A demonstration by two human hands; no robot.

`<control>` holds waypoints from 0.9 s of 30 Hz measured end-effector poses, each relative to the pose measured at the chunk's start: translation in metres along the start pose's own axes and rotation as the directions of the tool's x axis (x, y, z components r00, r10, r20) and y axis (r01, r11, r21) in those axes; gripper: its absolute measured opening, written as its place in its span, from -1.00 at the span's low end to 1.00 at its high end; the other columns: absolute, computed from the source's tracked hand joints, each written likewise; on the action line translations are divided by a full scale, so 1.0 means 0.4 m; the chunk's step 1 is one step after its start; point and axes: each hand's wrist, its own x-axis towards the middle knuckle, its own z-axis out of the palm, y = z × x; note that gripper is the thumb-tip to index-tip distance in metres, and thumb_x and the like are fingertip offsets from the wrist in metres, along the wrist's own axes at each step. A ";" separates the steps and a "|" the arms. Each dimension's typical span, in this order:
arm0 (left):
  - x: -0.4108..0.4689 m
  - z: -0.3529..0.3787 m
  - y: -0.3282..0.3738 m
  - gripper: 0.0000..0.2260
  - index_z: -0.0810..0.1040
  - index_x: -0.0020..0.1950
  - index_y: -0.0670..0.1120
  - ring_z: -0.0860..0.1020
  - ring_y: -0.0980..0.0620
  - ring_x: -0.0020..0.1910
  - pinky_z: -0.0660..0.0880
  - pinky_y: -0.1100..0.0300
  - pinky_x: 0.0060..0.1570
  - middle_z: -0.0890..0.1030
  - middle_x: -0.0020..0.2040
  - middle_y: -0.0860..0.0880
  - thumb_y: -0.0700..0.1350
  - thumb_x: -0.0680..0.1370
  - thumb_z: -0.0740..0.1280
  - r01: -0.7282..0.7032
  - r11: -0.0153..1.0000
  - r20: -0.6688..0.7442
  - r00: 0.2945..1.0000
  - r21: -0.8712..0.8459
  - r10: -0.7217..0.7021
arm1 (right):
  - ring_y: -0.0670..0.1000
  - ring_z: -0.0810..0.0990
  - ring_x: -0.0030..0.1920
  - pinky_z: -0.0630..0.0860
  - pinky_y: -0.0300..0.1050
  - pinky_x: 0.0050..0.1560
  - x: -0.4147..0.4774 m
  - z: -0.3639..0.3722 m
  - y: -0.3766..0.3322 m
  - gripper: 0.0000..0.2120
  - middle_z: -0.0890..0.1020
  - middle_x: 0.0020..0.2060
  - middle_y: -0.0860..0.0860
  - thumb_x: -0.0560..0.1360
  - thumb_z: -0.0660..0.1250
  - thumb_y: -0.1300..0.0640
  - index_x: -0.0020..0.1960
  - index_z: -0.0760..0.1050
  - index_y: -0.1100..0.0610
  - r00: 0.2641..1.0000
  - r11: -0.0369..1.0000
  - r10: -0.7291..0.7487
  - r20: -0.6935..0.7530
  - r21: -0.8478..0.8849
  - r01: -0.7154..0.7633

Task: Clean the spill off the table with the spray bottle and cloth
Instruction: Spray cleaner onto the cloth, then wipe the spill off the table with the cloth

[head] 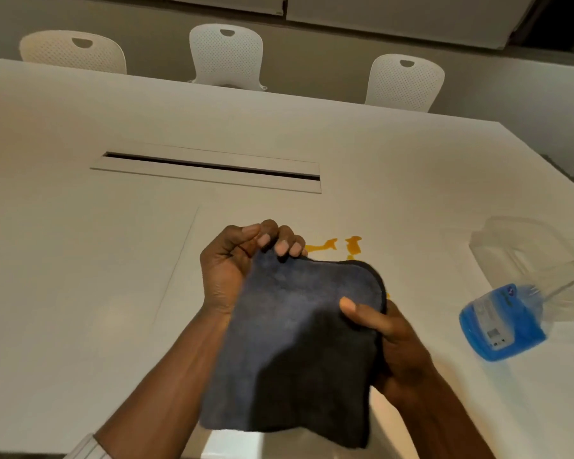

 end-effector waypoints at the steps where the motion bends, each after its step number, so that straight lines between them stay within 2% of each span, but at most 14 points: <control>1: -0.007 -0.004 0.011 -0.84 0.49 -0.25 -0.13 0.54 -0.18 -0.09 0.45 -0.08 0.20 0.57 -0.25 -0.15 -0.08 0.47 0.28 0.010 1.000 0.048 0.999 -0.006 -0.010 | 0.24 0.76 0.06 0.71 0.06 -0.02 -0.010 0.001 -0.005 -0.64 0.75 0.10 0.23 0.27 0.56 0.19 0.07 0.76 0.12 0.999 1.000 -0.010 -0.036 0.009 0.010; 4: -0.018 -0.052 0.057 -0.83 0.59 -0.09 -0.22 0.65 -0.31 0.18 0.48 -0.12 0.36 0.71 -0.01 -0.31 -0.12 0.47 0.32 -0.064 0.984 0.014 0.998 0.164 0.062 | 0.17 0.79 -0.06 0.72 0.03 -0.09 -0.038 -0.012 -0.015 -0.78 0.78 0.00 0.20 0.32 0.55 0.24 -0.02 0.76 0.15 0.979 0.997 -0.064 -0.196 0.018 0.069; 6: -0.030 -0.102 0.080 -0.76 0.62 0.03 -0.29 0.66 -0.27 0.29 0.50 -0.08 0.38 0.74 0.13 -0.31 -0.13 0.48 0.37 -0.091 0.887 -0.009 0.994 0.454 0.106 | 0.13 0.79 -0.06 0.74 0.05 -0.07 -0.061 -0.027 -0.027 -0.78 0.79 -0.01 0.15 0.42 0.43 0.16 0.05 0.71 0.13 0.940 0.989 -0.128 -0.317 0.026 0.144; 8: -0.056 -0.149 0.096 -0.71 0.65 0.12 -0.27 0.68 -0.11 0.29 0.56 -0.07 0.35 0.77 0.17 -0.13 -0.10 0.51 0.42 -0.047 0.692 -0.064 0.989 0.720 0.134 | 0.11 0.78 0.03 0.71 0.02 0.01 -0.087 -0.049 -0.041 -0.70 0.78 0.04 0.10 0.44 0.41 0.14 0.17 0.67 0.12 0.873 0.969 -0.242 -0.423 -0.054 0.242; 11: -0.110 -0.216 0.096 -0.69 0.68 0.17 0.06 0.64 0.11 0.28 0.64 -0.05 0.23 0.72 0.23 0.18 0.10 0.47 0.56 0.036 0.308 -0.092 0.981 0.951 0.171 | 0.03 0.75 0.13 0.67 -0.11 0.10 -0.125 -0.080 -0.054 -0.61 0.77 0.09 -0.04 0.45 0.48 0.06 0.27 0.63 0.08 0.691 0.873 -0.485 -0.535 -0.346 0.345; 13: -0.135 -0.273 0.081 -0.57 0.62 0.25 0.11 0.55 0.09 0.41 0.58 0.02 0.30 0.62 0.36 0.19 0.25 0.46 0.53 0.028 0.074 -0.045 0.968 0.997 0.247 | -0.14 0.72 0.06 0.65 -0.32 0.02 -0.143 -0.083 -0.052 -0.64 0.76 0.02 -0.22 0.45 0.49 -0.09 0.23 0.63 -0.07 0.555 0.742 -0.647 -0.523 -0.599 0.300; 14: -0.145 -0.301 0.068 -0.49 0.61 0.31 0.07 0.49 0.01 0.49 0.52 -0.05 0.38 0.58 0.44 0.10 0.31 0.47 0.46 0.013 -0.048 0.001 0.960 0.999 0.279 | -0.18 0.70 -0.02 0.60 -0.47 -0.07 -0.149 -0.081 -0.051 -0.75 0.73 -0.06 -0.27 0.46 0.47 -0.12 0.13 0.61 -0.16 0.517 0.669 -0.706 -0.483 -0.695 0.264; 15: -0.153 -0.324 0.055 -0.40 0.58 0.39 0.00 0.41 -0.07 0.57 0.41 -0.15 0.49 0.51 0.53 -0.01 0.36 0.51 0.36 0.012 -0.177 0.039 0.958 0.984 0.284 | -0.14 0.66 -0.06 0.54 -0.55 -0.14 -0.147 -0.084 -0.044 -0.85 0.71 -0.12 -0.25 0.48 0.46 -0.08 0.02 0.56 -0.20 0.513 0.606 -0.736 -0.441 -0.767 0.211; 17: -0.172 -0.353 0.034 -0.23 0.43 0.56 -0.12 0.16 -0.14 0.71 0.10 -0.19 0.66 0.28 0.69 -0.19 0.42 0.57 0.19 0.078 -0.366 0.015 0.970 0.927 0.243 | -0.05 0.62 0.00 0.54 -0.46 -0.15 -0.131 -0.101 -0.009 -0.76 0.67 -0.04 -0.12 0.53 0.47 0.11 0.03 0.50 -0.19 0.552 0.484 -0.762 -0.339 -0.864 0.137; 20: -0.189 -0.371 0.012 -0.07 0.17 0.70 -0.20 -0.10 -0.15 0.75 -0.09 -0.12 0.70 -0.02 0.75 -0.26 0.48 0.58 -0.02 0.180 -0.470 -0.087 0.973 0.864 0.212 | 0.01 0.59 0.00 0.51 -0.24 -0.20 -0.079 -0.122 0.077 -0.70 0.62 0.08 -0.04 0.54 0.43 0.31 0.22 0.51 0.11 0.649 0.309 -0.721 -0.245 -0.951 -0.016; 22: -0.194 -0.379 -0.001 -0.03 0.07 0.72 -0.23 -0.19 -0.15 0.75 -0.10 -0.15 0.71 -0.11 0.75 -0.26 0.50 0.58 -0.13 0.208 -0.528 -0.115 0.972 0.823 0.204 | 0.07 0.63 0.06 0.64 -0.03 -0.10 -0.043 -0.149 0.158 -0.66 0.65 0.15 0.04 0.54 0.38 0.36 0.29 0.47 0.19 0.718 0.200 -0.677 -0.159 -0.979 -0.029; 23: -0.195 -0.381 -0.005 -0.03 0.03 0.73 -0.22 -0.21 -0.15 0.74 -0.10 -0.16 0.71 -0.13 0.75 -0.26 0.49 0.58 -0.17 0.216 -0.553 -0.119 0.971 0.805 0.207 | 0.17 0.62 0.22 0.66 0.18 0.10 -0.029 -0.157 0.197 -0.61 0.63 0.24 0.13 0.52 0.36 0.37 0.33 0.46 0.20 0.757 0.192 -0.636 -0.153 -0.981 -0.037; 25: -0.200 -0.381 -0.009 -0.05 -0.03 0.74 -0.20 -0.24 -0.15 0.74 -0.13 -0.16 0.71 -0.16 0.75 -0.24 0.49 0.59 -0.21 0.233 -0.585 -0.133 0.969 0.777 0.209 | 0.32 0.39 0.51 0.45 0.40 0.40 -0.013 -0.170 0.249 -0.54 0.50 0.45 0.22 0.51 0.37 0.37 0.38 0.41 0.20 0.784 0.236 -0.580 -0.221 -0.967 -0.098; 27: -0.210 -0.375 -0.014 -0.06 -0.05 0.74 -0.19 -0.25 -0.15 0.74 -0.15 -0.16 0.71 -0.17 0.75 -0.22 0.48 0.60 -0.22 0.248 -0.587 -0.141 0.965 0.771 0.222 | 0.35 0.37 0.52 0.43 0.44 0.40 -0.006 -0.180 0.266 -0.53 0.48 0.46 0.24 0.55 0.38 0.32 0.42 0.37 0.18 0.767 0.293 -0.583 -0.267 -0.950 -0.108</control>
